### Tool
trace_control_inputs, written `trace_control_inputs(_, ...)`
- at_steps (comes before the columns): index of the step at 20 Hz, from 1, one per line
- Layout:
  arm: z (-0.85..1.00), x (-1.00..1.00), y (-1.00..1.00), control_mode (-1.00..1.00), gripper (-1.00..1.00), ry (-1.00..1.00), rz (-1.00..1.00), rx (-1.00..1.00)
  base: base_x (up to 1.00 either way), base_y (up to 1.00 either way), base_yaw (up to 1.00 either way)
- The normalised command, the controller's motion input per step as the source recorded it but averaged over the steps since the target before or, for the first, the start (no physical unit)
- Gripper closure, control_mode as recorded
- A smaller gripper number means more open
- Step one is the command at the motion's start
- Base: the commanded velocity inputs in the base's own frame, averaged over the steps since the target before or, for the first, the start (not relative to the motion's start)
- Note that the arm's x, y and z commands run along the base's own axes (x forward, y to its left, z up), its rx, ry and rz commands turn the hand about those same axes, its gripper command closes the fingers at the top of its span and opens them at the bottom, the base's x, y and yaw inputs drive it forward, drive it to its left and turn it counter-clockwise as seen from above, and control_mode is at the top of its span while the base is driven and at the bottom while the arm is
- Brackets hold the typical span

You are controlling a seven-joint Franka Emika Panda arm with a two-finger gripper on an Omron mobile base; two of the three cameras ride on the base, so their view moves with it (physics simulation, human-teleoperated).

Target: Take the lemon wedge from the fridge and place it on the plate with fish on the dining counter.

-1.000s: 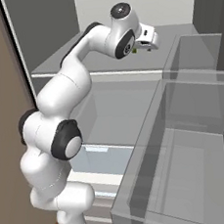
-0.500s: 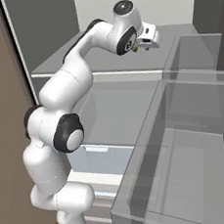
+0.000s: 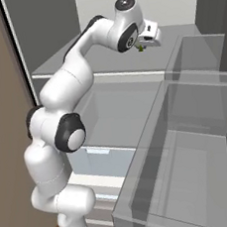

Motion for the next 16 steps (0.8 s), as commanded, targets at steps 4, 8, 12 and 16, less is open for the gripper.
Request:
trace_control_inputs(4, 0.00, -0.65, 0.15, -1.00, 1.00, -0.10, 0.00, 0.00, 0.00, 0.00, 0.00)
trace_control_inputs(8, -0.17, -1.00, 0.49, -1.00, 1.00, -0.20, 0.00, -0.01, 0.00, 0.00, 0.00)
trace_control_inputs(12, -0.38, -1.00, 0.75, -1.00, 1.00, -0.29, 0.01, 0.00, 0.00, 0.00, 0.00)
trace_control_inputs(16, -0.43, -1.00, 0.95, -1.00, 1.00, -0.28, 0.02, -0.01, 0.00, 0.00, 0.00)
